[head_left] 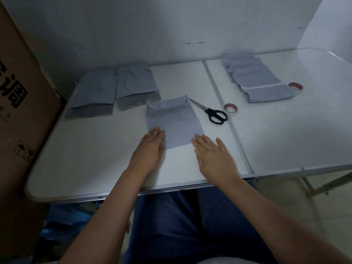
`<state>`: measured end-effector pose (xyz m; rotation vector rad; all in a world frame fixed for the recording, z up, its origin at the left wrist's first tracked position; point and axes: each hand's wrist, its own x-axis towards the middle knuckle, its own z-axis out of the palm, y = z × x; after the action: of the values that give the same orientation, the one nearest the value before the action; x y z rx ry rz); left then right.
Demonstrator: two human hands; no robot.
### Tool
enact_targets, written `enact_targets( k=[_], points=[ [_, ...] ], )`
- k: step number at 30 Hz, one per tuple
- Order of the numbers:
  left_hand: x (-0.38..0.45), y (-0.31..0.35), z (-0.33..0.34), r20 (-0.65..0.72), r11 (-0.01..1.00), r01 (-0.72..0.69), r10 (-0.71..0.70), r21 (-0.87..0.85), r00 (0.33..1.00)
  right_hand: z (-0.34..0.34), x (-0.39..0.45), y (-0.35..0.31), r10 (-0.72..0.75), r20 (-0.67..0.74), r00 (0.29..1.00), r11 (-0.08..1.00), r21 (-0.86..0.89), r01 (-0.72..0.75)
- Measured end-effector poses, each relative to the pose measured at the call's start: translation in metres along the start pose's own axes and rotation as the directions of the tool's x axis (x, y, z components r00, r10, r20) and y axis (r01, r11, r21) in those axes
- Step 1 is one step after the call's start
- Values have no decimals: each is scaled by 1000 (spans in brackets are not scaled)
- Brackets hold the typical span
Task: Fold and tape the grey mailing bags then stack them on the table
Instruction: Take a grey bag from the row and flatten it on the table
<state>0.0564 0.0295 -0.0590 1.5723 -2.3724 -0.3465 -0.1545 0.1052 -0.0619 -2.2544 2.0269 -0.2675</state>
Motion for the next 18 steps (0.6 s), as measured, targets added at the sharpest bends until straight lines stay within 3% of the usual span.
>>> enact_targets(
  k=[6,11,14,18],
  points=[
    [1,0,0,-12,1000,-6,6,-4,1000,-4,-3,22,89,-46,995,996,-12,-89],
    [0,0,1,-25,1000,-6,6,-4,1000,-16,16,3,22,-129,991,994,112,-7],
    [3,1,1,-2,1000,11,-11,17,1000,-13,37,-19,-73,-93,993,984,159,87],
    [3,1,0,23,999,16,-17,34,1000,2,63,-37,-70,-1,998,994,80,70]
  ],
)
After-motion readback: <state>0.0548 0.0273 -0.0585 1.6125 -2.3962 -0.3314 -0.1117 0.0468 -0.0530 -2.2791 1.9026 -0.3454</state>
